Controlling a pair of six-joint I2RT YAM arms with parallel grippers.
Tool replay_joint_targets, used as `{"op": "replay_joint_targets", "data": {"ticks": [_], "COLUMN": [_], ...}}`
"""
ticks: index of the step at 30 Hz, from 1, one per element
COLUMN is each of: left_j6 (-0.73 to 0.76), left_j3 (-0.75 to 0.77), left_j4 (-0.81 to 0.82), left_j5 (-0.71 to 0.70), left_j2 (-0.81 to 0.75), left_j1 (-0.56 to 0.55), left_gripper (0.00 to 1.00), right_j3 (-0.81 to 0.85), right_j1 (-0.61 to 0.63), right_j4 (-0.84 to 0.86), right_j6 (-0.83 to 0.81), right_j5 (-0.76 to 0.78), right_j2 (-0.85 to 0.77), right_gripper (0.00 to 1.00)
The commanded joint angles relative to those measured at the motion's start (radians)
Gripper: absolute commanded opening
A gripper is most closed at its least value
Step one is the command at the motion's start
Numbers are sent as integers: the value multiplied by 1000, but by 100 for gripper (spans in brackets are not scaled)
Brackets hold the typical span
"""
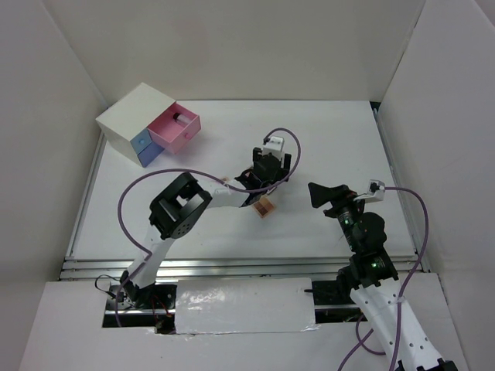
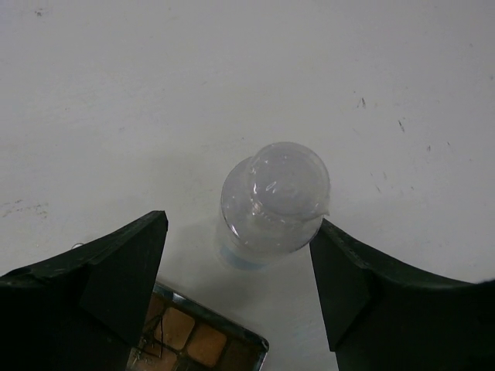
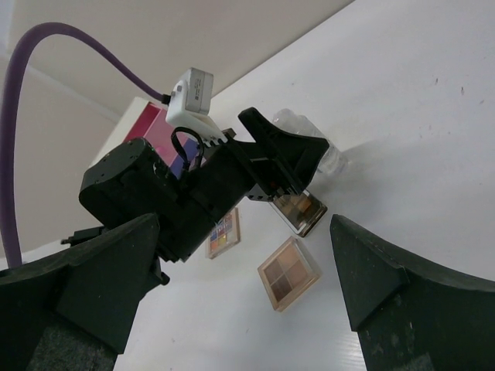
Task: Organize the makeup
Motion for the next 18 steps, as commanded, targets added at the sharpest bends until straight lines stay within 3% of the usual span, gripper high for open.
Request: {"op": "replay_joint_targets", "data": {"ticks": [1, 2, 3, 11, 14, 18], "left_j6": [-31, -39, -41, -53, -39, 53], "left_j3": [57, 82, 91, 129, 106, 97], "left_j4": [66, 40, 34, 13, 22, 16], "left_j5": [9, 13, 32, 110, 116, 179], "left_j2": [23, 29, 34, 58, 34, -70], "left_j1": [16, 21, 23, 43, 47, 76], "left_gripper": [86, 81, 70, 29, 23, 22], "right_j3": [24, 25, 24, 27, 27, 25], "right_j1": [7, 7, 7, 7, 7, 10], "right_j4": [4, 4, 4, 4, 4, 4], "right_j6": [-13, -12, -13, -16, -16, -16], "right_j5": [-1, -1, -1, 5, 3, 5], "right_j2": [-5, -5, -5, -5, -5, -5], "right_gripper": [100, 100, 100, 100, 100, 100]}}
